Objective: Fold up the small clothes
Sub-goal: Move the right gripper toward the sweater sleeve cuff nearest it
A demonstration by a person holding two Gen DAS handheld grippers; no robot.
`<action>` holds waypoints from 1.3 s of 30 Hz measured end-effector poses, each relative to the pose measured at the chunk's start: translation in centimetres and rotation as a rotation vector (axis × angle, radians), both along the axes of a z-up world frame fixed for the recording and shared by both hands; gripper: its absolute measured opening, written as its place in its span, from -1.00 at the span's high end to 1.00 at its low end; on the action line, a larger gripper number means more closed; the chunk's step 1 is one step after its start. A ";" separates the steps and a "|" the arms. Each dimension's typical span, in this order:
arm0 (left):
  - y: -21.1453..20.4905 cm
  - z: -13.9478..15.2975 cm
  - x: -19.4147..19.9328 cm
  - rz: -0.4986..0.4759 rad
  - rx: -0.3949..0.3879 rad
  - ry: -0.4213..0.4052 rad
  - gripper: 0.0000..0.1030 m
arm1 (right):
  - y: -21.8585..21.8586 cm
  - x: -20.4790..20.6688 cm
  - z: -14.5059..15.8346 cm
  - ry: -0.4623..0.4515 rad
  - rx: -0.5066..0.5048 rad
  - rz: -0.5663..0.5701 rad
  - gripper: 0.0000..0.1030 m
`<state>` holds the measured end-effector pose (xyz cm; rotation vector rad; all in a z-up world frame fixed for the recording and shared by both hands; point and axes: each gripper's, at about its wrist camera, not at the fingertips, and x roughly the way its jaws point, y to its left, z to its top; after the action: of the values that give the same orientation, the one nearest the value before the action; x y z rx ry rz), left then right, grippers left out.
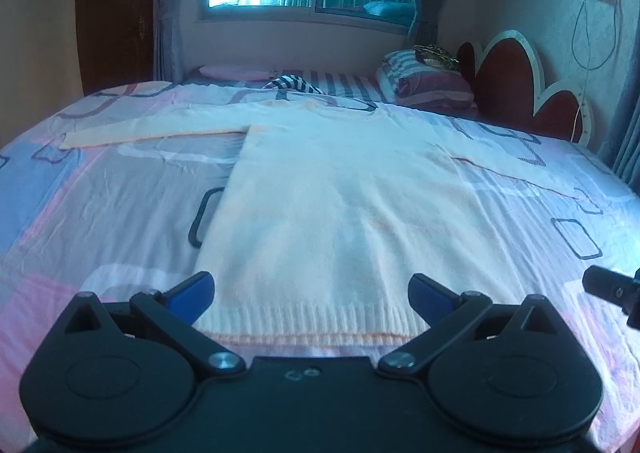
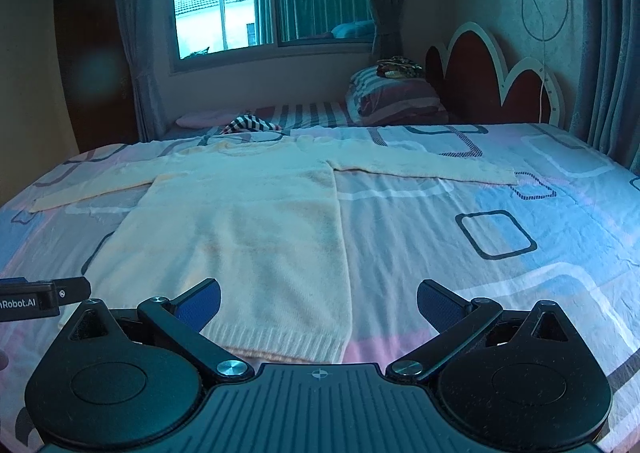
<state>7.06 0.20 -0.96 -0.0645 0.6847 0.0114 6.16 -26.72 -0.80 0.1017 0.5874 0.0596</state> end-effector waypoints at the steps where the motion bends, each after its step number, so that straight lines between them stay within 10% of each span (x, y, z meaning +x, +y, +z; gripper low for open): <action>1: -0.2 0.0 0.4 0.004 0.009 -0.001 -0.99 | -0.2 0.5 0.0 0.000 0.001 -0.004 -1.00; 39: -2.5 -4.6 22.4 0.016 0.132 0.046 -0.99 | -15.0 23.2 -4.8 -0.022 0.013 -0.292 -1.00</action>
<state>29.50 -2.32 -5.55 0.0570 0.7278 0.0730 29.34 -41.77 -5.57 0.1983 0.5451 -0.2180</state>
